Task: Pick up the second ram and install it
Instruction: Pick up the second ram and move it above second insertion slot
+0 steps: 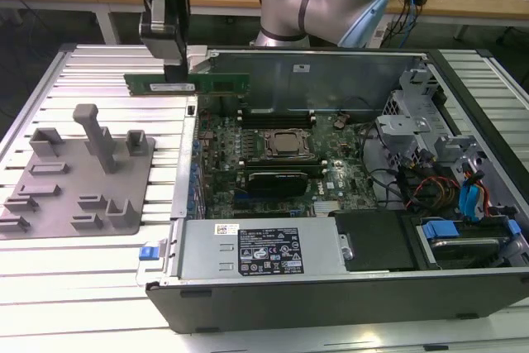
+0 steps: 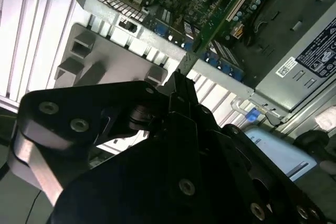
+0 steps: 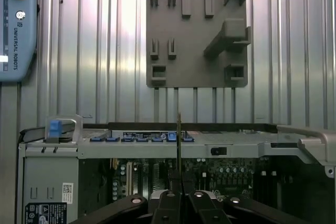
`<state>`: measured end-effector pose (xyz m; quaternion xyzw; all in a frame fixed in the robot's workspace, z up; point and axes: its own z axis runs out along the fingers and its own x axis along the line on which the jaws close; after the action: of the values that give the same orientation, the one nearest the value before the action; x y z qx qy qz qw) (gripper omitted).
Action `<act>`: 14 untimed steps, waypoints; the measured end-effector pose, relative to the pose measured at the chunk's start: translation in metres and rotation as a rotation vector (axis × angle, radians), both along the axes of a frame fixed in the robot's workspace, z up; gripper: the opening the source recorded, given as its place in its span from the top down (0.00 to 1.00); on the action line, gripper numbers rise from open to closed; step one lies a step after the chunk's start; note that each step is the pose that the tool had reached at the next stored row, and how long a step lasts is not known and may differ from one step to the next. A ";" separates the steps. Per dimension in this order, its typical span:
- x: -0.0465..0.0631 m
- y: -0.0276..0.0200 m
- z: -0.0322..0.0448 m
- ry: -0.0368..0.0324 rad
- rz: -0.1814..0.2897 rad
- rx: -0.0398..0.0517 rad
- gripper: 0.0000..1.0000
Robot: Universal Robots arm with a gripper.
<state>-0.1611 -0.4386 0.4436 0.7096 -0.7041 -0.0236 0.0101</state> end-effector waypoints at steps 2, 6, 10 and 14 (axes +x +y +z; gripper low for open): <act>0.013 0.0000 -0.0006 0.0001 0.000 -0.0001 0.91; 0.026 0.0000 -0.0014 0.0000 0.000 0.0000 0.91; 0.044 0.0000 -0.0023 0.0000 0.000 -0.0001 0.91; 0.064 0.0000 -0.0035 0.0000 0.000 0.0000 0.91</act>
<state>-0.0968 -0.4386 0.4402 0.7096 -0.7042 -0.0236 0.0101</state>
